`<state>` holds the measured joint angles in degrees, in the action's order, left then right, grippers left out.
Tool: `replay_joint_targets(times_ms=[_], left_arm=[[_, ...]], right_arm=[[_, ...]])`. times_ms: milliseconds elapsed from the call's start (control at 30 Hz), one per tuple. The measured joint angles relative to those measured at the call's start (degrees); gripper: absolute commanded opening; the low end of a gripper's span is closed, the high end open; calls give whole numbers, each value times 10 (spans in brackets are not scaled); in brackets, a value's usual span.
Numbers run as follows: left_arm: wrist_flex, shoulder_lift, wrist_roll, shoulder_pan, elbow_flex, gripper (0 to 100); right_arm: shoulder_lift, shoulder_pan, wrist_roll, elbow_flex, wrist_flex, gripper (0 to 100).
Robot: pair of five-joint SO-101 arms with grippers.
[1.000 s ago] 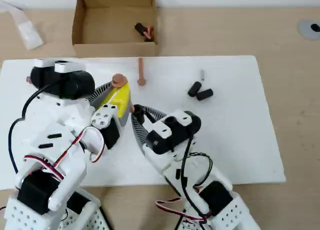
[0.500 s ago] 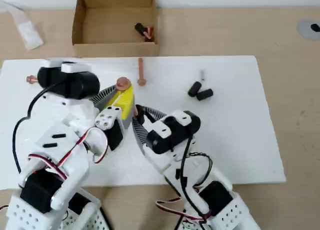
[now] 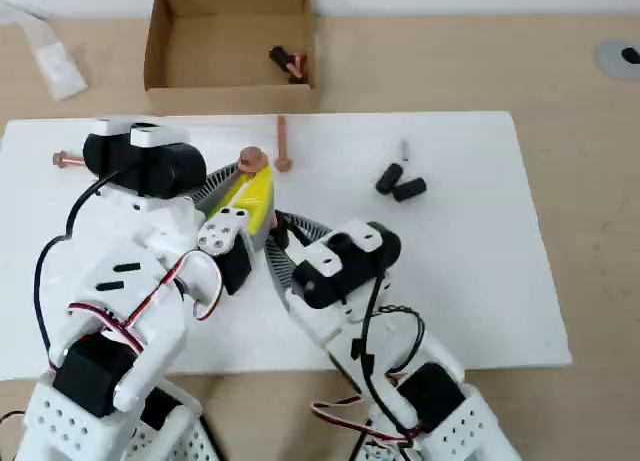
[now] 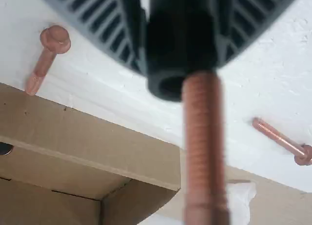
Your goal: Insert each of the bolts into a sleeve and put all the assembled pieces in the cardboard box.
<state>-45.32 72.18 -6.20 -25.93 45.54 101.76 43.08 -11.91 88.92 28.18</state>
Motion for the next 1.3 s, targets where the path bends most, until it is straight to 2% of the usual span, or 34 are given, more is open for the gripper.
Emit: replay_joint_targets(times_ms=[633,933,1200,1300], left_arm=[[35,-1,0,12,3,2],[91,-1,0,13,65,2],[90,-1,0,13,68,2],[65,-1,0,13,68,2]], right_arm=[[0,0,0,-1,0,9],[0,1,0,-1,0,9],[0,2,0,-1,0,9],[0,2,0,-1,0,9]])
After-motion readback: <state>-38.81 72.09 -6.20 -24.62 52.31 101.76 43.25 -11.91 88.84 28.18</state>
